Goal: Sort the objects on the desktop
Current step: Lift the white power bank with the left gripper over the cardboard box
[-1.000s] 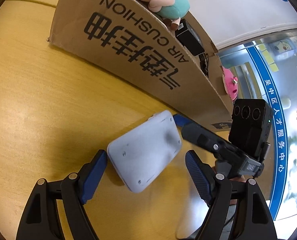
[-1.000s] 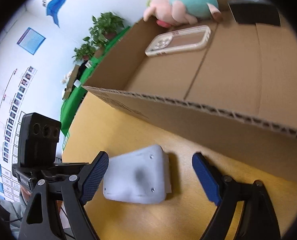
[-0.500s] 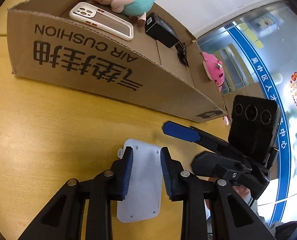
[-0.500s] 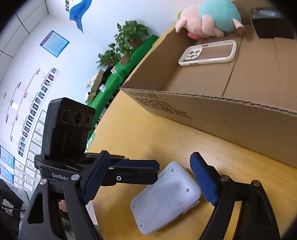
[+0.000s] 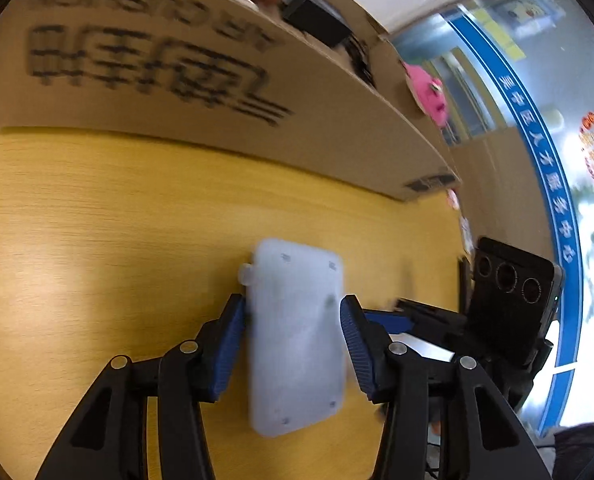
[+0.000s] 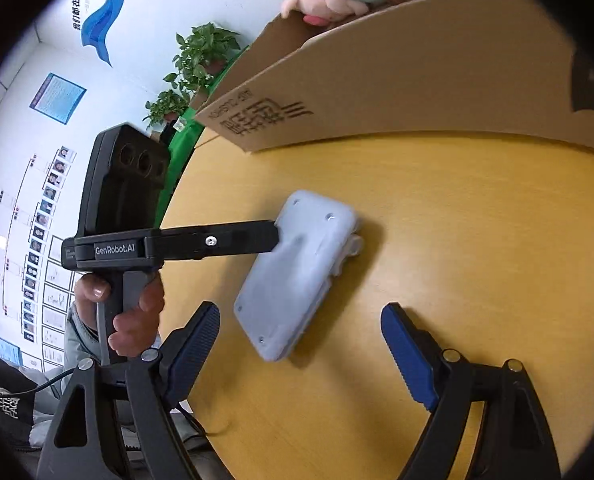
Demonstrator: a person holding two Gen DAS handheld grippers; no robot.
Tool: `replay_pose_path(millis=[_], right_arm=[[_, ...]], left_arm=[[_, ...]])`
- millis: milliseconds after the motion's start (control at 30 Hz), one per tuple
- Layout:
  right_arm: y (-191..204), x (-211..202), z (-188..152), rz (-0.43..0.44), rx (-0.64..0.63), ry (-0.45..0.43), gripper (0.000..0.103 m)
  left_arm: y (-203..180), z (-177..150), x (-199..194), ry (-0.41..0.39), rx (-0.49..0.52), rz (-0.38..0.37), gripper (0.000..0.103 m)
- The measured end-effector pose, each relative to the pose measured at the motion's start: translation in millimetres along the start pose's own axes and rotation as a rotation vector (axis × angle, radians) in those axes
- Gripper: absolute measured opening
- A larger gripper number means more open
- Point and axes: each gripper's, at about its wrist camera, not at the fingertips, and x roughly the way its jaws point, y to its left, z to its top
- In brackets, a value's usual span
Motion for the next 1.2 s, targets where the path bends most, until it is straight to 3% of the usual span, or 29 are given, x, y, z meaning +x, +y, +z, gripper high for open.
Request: replay_pose_path(millis=[67,133,233,333,367,400,567,833,1200], right_arm=[[7.2,9.6,2.2,0.007,-0.013,-0.004,0.084],[17.5,19.5,5.2,-0.011,-0.048,-0.027,0.085],[34.6,28.0,4.5,-0.116,-0.131,-0.050,0.083],[40.9,30.7,3.8,-0.214,-0.162,-0.076,0.066],[39.3,30.0,3.5,-0.231,-0.154,-0.083,0.052],[36.1,28.6,4.9,-0.218,-0.135,-0.091,0.048],[35.3,25.2,1.5,-0.212,-0.121,-0.118,0.047],[56.8,-15.8,20.0,-0.224,-0.166,-0.276,0.046],[92.9,-92.4,85.8,-0.304,-0.295,-0.461,0.047]], left_arm=[[-4.4,-2.8,4.9,0.016,0.021,0.019,0.040],[-5.3,-6.5,6.0,0.008,0.020,0.020,0.039],[-3.3,-11.7,2.0,-0.017,0.003,0.020,0.038],[-13.4,-18.3,-5.0,-0.051,0.039,0.067,0.037],[-15.7,-19.3,-6.7,-0.057,0.045,0.075,0.037],[-18.5,-20.4,-7.7,-0.062,0.050,0.083,0.036],[-29.2,-19.9,-10.2,-0.095,0.067,0.105,0.037],[-73.2,-5.6,-41.8,-0.208,0.174,0.104,0.037],[-152.8,68.0,-80.8,-0.346,0.352,0.038,0.036]])
